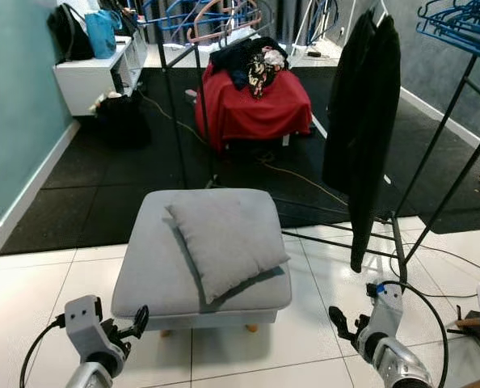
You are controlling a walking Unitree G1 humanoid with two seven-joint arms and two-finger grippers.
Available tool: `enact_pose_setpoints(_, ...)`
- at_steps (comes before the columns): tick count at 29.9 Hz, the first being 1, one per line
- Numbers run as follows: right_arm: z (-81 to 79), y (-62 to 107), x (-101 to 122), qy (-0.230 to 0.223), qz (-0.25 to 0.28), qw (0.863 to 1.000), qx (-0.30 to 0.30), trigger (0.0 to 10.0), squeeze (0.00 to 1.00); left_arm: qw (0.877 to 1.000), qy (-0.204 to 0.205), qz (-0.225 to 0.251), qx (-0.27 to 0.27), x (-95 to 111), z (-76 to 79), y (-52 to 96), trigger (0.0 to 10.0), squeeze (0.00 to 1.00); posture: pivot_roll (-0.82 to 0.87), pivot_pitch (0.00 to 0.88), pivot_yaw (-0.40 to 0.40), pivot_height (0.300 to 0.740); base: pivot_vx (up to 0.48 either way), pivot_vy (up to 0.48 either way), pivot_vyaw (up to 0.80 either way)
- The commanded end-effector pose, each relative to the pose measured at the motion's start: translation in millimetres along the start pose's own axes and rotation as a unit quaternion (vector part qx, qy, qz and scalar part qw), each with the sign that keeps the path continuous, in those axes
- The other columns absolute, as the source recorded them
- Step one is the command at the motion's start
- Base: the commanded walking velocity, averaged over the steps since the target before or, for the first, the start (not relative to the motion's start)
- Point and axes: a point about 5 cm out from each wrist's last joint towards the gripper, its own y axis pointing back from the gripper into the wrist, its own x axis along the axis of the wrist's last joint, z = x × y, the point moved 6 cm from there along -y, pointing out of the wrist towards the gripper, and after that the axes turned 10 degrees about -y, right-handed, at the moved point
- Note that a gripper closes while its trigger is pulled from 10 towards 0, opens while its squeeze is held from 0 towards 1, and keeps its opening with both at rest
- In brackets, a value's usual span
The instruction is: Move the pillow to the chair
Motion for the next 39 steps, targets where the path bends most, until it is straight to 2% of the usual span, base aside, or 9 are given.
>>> enact_pose_setpoints(1, 1.6, 0.7, -1, -0.001, 0.000, 1.000, -0.002, 10.0, 0.00, 1.000, -0.004, -0.017, -0.003, -9, -0.9, 3.2, 10.0, 0.00, -0.15, 0.000, -0.028, 0.740, 0.000, -0.472, 0.00)
enact_pose_setpoints(5, 2.7, 1.2, 0, 0.001, 0.000, 1.000, -0.003, 10.0, 0.00, 1.000, -0.001, -0.017, 0.000, -10, 0.2, 3.3, 10.0, 0.00, -0.16, 0.000, -0.029, 0.740, 0.000, -0.472, 0.00)
enact_pose_setpoints(11, 5.5, 2.5, 2, 0.000, 0.002, 1.000, -0.005, 10.0, 0.00, 1.000, 0.013, -0.013, 0.002, -10, 2.4, 3.7, 10.0, 0.00, -0.16, 0.000, -0.025, 0.740, 0.000, 0.000, 0.00)
enact_pose_setpoints(25, 6.7, 3.5, 4, 0.003, 0.005, 1.000, -0.003, 10.0, 0.00, 1.000, 0.010, -0.007, 0.013, -8, 0.8, 4.9, 10.0, 0.00, -0.16, 0.000, -0.033, 0.740, 0.000, 0.000, 0.00)
enact_pose_setpoints(26, 3.9, 3.0, 5, -0.004, 0.007, 1.000, 0.007, 10.0, 0.00, 1.000, -0.006, -0.005, 0.018, -7, -1.2, 5.4, 10.0, 0.00, -0.17, 0.000, -0.030, 0.740, 0.000, 0.000, 0.00)
enact_pose_setpoints(31, -12.1, 1.5, 21, -0.008, 0.030, 0.998, 0.060, 10.0, 0.00, 0.999, -0.021, 0.000, 0.032, -2, -8.2, 6.9, 10.0, 0.00, -0.17, 0.000, -0.029, 0.740, 0.000, 0.000, 0.00)
enact_pose_setpoints(39, -14.1, 1.7, 26, -0.005, 0.034, 0.997, 0.068, 10.0, 0.00, 0.999, -0.024, -0.005, 0.028, -5, -4.2, 7.3, 10.0, 0.00, -0.17, 0.000, -0.035, 0.740, 0.000, 0.000, 0.76)
